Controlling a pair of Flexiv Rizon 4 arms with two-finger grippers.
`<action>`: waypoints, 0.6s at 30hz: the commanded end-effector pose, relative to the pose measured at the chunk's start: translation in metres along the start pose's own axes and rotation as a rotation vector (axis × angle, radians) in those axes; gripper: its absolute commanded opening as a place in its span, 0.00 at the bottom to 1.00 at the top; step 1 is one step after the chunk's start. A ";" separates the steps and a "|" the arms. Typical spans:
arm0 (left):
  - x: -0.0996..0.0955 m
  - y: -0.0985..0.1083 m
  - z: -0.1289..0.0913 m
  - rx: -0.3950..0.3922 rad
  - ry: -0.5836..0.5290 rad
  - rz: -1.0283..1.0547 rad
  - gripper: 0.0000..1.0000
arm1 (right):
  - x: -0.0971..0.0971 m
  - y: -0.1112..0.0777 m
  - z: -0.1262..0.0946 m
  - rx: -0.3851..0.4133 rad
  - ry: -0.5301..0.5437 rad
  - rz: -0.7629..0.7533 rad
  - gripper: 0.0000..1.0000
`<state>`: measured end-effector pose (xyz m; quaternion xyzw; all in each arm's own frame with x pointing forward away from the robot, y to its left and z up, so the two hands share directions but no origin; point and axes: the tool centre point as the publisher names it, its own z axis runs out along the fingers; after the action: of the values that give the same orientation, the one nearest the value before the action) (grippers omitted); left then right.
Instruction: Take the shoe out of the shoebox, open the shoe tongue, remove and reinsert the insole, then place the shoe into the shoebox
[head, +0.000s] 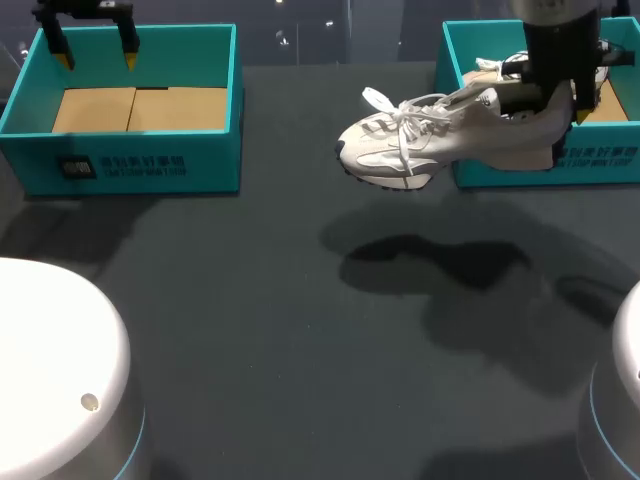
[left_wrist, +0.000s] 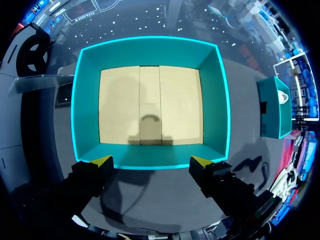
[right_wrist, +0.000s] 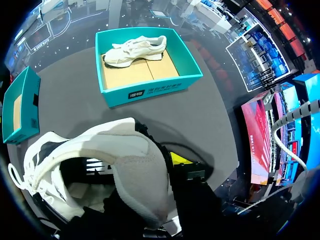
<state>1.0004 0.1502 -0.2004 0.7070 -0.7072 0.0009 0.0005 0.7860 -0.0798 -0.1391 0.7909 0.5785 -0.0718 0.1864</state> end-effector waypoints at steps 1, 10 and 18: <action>0.000 0.000 0.000 0.000 -0.001 0.000 1.00 | 0.025 -0.037 0.010 -0.031 -0.033 -0.023 0.00; 0.000 0.000 0.000 0.000 -0.001 0.000 1.00 | 0.075 -0.092 0.038 -0.027 0.007 -0.063 0.00; 0.000 0.000 0.000 0.000 -0.001 0.000 1.00 | 0.105 -0.124 0.063 -0.016 0.049 -0.072 0.00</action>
<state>1.0004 0.1503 -0.2004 0.7071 -0.7071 0.0009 0.0004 0.7101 0.0165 -0.2432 0.7682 0.6122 -0.0568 0.1786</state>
